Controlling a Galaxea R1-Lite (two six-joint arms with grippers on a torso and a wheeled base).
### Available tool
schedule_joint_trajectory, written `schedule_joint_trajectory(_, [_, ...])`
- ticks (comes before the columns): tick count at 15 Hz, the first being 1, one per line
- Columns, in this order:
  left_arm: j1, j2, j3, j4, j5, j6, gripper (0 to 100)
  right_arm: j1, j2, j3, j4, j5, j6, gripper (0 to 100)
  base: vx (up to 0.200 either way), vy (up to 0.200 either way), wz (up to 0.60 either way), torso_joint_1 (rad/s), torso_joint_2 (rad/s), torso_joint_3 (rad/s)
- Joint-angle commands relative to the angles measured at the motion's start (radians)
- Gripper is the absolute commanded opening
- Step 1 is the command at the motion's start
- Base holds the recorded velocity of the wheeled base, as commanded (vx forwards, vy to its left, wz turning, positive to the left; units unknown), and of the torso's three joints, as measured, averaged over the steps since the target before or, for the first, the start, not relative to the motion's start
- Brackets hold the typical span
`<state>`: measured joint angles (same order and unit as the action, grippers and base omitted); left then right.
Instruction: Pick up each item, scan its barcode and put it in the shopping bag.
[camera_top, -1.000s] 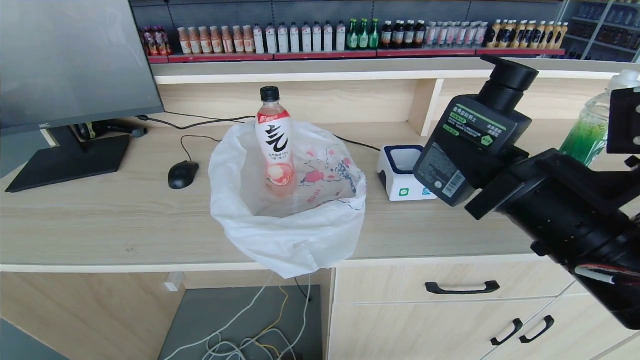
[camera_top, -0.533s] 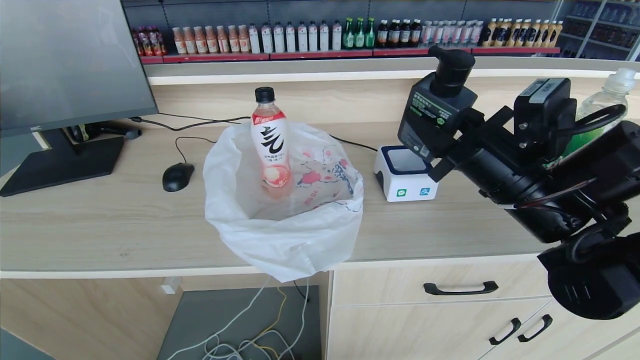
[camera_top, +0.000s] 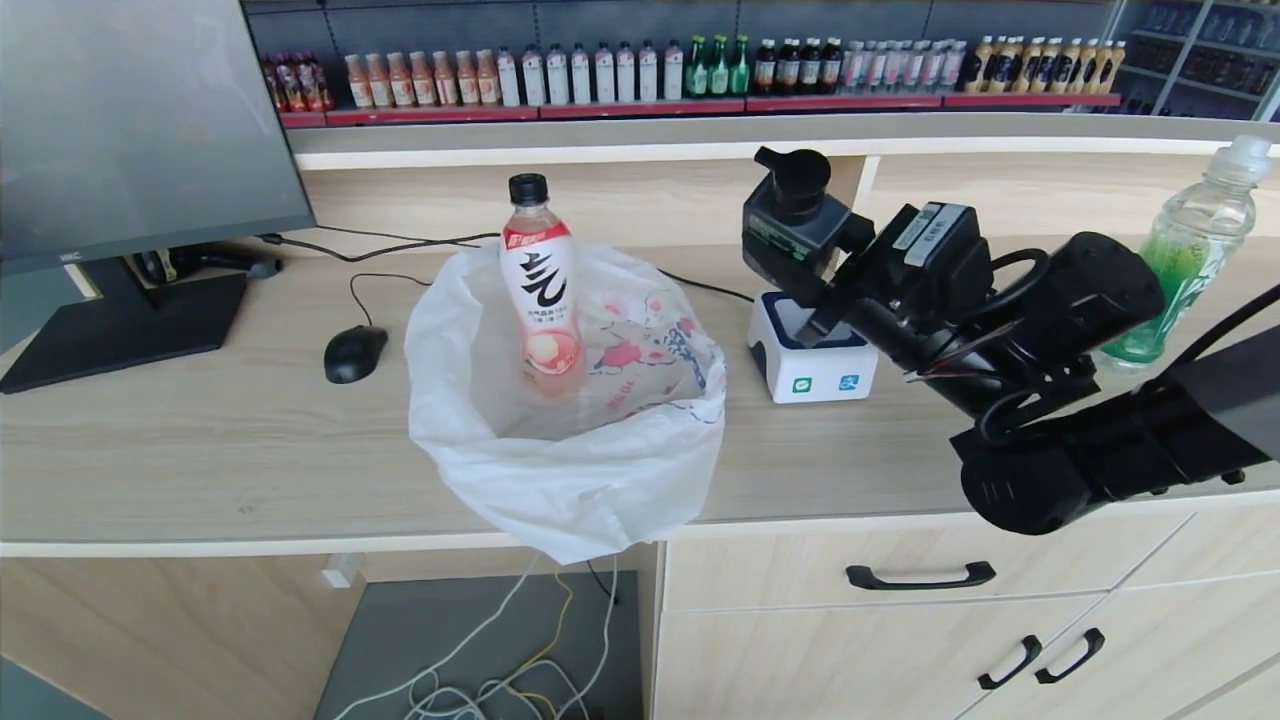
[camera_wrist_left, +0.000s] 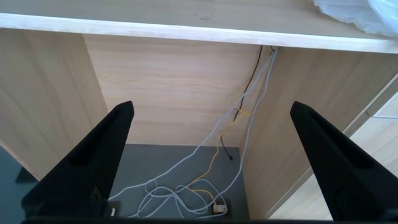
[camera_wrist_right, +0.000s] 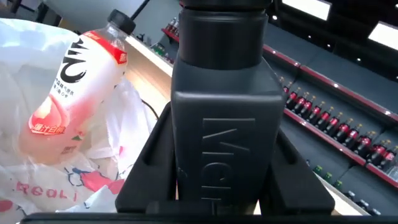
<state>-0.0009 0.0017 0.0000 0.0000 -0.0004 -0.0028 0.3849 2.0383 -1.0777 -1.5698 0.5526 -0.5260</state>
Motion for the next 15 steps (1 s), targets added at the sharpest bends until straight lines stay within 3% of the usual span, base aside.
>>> schedule_joint_trajectory(1, [-0.001, 0.000, 0.000, 0.000, 0.000, 0.000, 100, -0.043, 0.031, -0.011, -0.001, 0.035, -0.026, 0, 0.000, 0.000, 0.00, 0.000, 0.00, 0.000])
schedule_joint_trajectory(6, [-0.001, 0.000, 0.000, 0.000, 0.000, 0.000, 100, -0.146, 0.049, -0.010, -0.001, 0.144, -0.078, 0, 0.000, 0.000, 0.00, 0.000, 0.00, 0.000])
schedule_joint_trajectory(15, [-0.001, 0.000, 0.000, 0.000, 0.000, 0.000, 100, -0.175, 0.086, -0.045, -0.001, 0.218, -0.094, 0, 0.000, 0.000, 0.00, 0.000, 0.00, 0.000])
